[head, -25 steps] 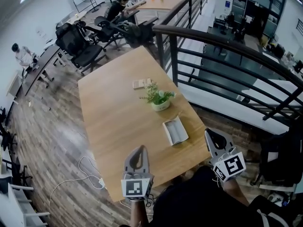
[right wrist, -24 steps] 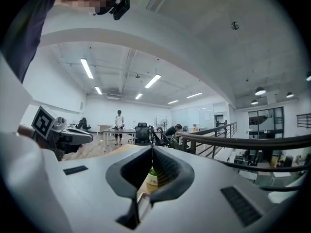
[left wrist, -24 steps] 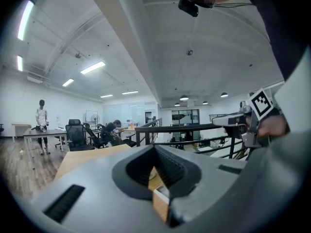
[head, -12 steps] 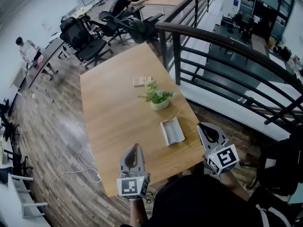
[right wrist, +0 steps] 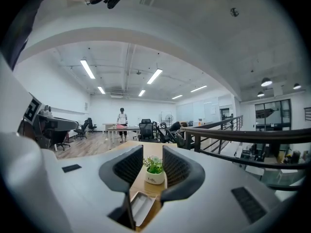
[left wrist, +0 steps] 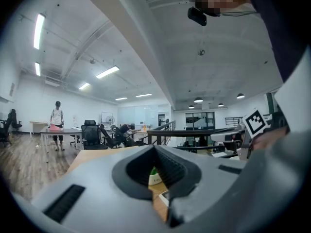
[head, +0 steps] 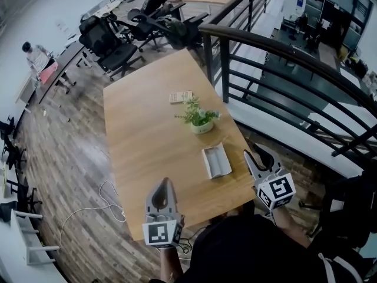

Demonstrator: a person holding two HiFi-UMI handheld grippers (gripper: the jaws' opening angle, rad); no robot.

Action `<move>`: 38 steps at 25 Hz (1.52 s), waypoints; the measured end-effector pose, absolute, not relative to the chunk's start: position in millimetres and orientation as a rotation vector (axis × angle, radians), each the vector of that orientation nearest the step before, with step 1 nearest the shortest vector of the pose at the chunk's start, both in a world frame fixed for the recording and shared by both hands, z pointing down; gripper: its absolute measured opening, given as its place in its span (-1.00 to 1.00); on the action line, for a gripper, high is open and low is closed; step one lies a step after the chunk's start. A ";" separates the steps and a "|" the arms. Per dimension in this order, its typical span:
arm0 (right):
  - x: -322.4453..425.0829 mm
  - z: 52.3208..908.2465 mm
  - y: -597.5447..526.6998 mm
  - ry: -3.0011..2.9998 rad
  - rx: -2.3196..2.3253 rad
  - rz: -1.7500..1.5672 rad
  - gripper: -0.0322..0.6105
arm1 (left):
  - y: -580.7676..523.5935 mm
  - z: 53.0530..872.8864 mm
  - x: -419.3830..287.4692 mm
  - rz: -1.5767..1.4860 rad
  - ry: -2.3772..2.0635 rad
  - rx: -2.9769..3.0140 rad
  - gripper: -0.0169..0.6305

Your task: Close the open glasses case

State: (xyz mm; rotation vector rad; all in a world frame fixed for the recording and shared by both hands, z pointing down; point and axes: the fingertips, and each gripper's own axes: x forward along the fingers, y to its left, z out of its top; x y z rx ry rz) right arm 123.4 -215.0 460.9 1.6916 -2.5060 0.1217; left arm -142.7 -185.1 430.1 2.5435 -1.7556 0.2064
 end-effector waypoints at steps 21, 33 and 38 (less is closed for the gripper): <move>88.7 792.8 -287.9 -2.018 1.516 1.068 -0.54 | -116.4 432.0 -243.1 0.333 -2.011 2.317 -0.94; 60.8 778.3 -298.1 -1.850 1.198 0.214 -0.81 | -113.2 439.6 -253.1 0.325 -2.009 2.278 -0.94; 43.6 772.4 -291.5 -1.565 0.920 -0.449 -0.78 | -119.7 429.7 -256.0 0.265 -2.035 2.260 -0.94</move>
